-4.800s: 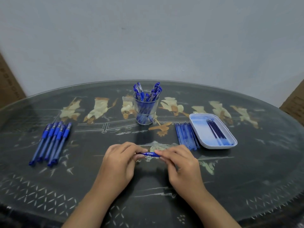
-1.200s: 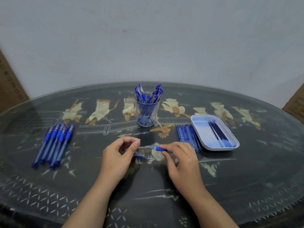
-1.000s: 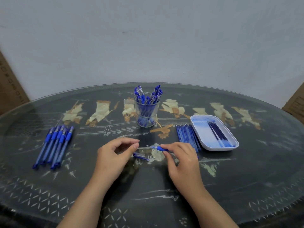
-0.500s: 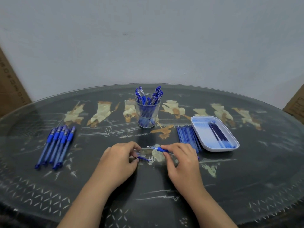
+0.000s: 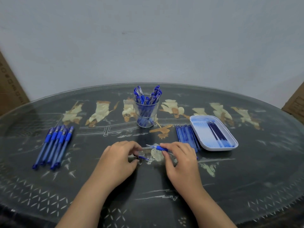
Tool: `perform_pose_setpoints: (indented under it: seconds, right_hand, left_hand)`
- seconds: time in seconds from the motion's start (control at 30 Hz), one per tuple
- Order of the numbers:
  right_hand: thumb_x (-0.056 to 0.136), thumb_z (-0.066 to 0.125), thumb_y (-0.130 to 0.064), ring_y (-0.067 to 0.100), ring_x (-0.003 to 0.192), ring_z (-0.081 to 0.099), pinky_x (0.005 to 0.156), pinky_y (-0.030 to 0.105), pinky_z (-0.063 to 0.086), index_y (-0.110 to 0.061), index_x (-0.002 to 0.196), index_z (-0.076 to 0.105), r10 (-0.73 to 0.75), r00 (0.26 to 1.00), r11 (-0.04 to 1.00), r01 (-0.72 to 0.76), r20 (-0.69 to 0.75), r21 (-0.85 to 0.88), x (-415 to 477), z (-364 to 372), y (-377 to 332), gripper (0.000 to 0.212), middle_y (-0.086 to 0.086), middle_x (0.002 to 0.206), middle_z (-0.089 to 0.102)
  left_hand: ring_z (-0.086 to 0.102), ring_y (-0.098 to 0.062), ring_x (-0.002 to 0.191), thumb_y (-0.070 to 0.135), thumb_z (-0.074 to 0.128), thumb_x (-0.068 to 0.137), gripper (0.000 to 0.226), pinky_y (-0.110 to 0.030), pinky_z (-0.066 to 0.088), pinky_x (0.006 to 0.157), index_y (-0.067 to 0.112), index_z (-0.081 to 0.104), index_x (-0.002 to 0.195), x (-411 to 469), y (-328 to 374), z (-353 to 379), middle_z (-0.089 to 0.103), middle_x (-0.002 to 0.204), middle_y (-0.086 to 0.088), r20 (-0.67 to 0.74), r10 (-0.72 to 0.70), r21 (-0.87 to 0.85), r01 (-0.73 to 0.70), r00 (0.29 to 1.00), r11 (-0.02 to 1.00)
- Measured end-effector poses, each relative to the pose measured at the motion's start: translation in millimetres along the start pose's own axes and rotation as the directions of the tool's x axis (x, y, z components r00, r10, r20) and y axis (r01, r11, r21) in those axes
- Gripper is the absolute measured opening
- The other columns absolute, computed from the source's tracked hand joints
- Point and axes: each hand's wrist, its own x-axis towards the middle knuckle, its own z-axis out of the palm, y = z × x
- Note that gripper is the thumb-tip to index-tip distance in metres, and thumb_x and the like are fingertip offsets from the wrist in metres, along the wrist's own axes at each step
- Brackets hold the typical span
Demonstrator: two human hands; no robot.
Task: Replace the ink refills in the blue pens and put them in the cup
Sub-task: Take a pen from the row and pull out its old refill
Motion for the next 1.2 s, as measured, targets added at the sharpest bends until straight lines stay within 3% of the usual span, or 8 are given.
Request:
perform_pose_setpoints:
  seconds: [0.1,0.2,0.37,0.57,0.77,0.93,1.1,1.2]
  right_hand:
    - [0.093,0.052,-0.029,0.012,0.093,0.061,0.089,0.029,0.044,-0.025,0.119,0.068,0.033,0.999,0.999,-0.033,-0.032,0.001,5,-6,-5,0.030,-0.012,0.098,0.065]
    - [0.090,0.063,-0.030,0.001,0.094,0.059,0.088,0.026,0.041,-0.036,0.106,0.072,0.144,0.986,0.987,-0.138,-0.083,0.078,15,-22,-22,0.018,-0.025,0.091,0.067]
    - [0.085,0.073,-0.011,0.006,0.085,0.070,0.076,0.017,0.050,-0.026,0.093,0.074,0.430,0.880,0.663,-0.459,0.200,0.592,25,-43,-47,0.017,-0.009,0.086,0.076]
    - [0.082,0.076,-0.009,0.011,0.080,0.072,0.073,0.019,0.054,-0.021,0.092,0.072,0.499,0.832,0.546,-0.518,0.242,0.658,27,-49,-52,0.016,-0.002,0.084,0.076]
    - [0.087,0.069,-0.012,0.009,0.079,0.071,0.071,0.020,0.055,-0.021,0.106,0.073,0.518,0.813,0.470,-0.530,0.265,0.706,34,-59,-50,0.021,0.002,0.089,0.076]
    - [0.087,0.067,-0.008,0.015,0.084,0.071,0.077,0.034,0.056,-0.009,0.099,0.075,0.532,0.778,0.359,-0.564,0.333,0.744,37,-64,-44,0.014,0.003,0.096,0.076]
    - [0.082,0.063,-0.011,0.021,0.090,0.070,0.076,0.032,0.060,-0.004,0.101,0.067,0.561,0.743,0.158,-0.530,0.366,0.833,43,-71,-37,0.020,0.010,0.095,0.075]
    - [0.083,0.062,-0.013,0.024,0.089,0.072,0.079,0.038,0.061,-0.004,0.104,0.064,0.574,0.748,0.141,-0.491,0.333,0.859,46,-81,-32,0.023,0.013,0.093,0.074]
  left_hand:
    - [0.059,0.002,0.088,0.013,0.078,0.075,0.029,-0.019,0.047,0.086,0.034,0.067,0.092,-2,0,0,0.064,0.086,0.021,-0.169,0.037,-0.079,-0.051,0.985,0.996]
    - [0.062,0.002,0.085,0.009,0.084,0.071,0.026,-0.004,0.041,0.076,0.025,0.070,0.086,-5,19,-3,0.068,0.082,0.015,-0.293,-0.021,-0.319,-0.077,0.956,0.945]
    - [0.070,-0.014,0.080,0.025,0.088,0.049,0.046,-0.023,0.056,0.076,0.013,0.065,0.087,-6,42,6,0.074,0.086,0.000,-0.005,-0.169,-0.751,0.108,0.986,0.651]
    - [0.071,-0.014,0.076,-0.001,0.084,0.065,0.030,-0.023,0.055,0.074,0.011,0.067,0.086,-10,47,9,0.074,0.083,-0.002,0.031,-0.112,-0.760,0.097,0.993,0.643]
    - [0.067,-0.012,0.071,-0.004,0.081,0.072,0.038,-0.020,0.052,0.069,0.030,0.074,0.087,-13,45,4,0.072,0.085,0.000,0.040,-0.049,-0.716,0.063,0.998,0.695]
    - [0.064,-0.007,0.066,-0.003,0.079,0.074,0.043,-0.015,0.048,0.067,0.037,0.074,0.092,-14,48,-2,0.070,0.083,0.005,0.051,-0.002,-0.674,0.036,0.999,0.738]
    - [0.064,-0.005,0.065,-0.002,0.079,0.075,0.045,-0.009,0.043,0.064,0.039,0.075,0.092,-15,48,-4,0.070,0.082,0.008,0.031,0.028,-0.601,-0.004,0.999,0.799]
    - [0.066,-0.007,0.066,-0.001,0.079,0.075,0.045,-0.010,0.044,0.065,0.040,0.075,0.092,-15,46,-2,0.069,0.082,0.011,0.027,0.026,-0.570,-0.006,0.999,0.821]
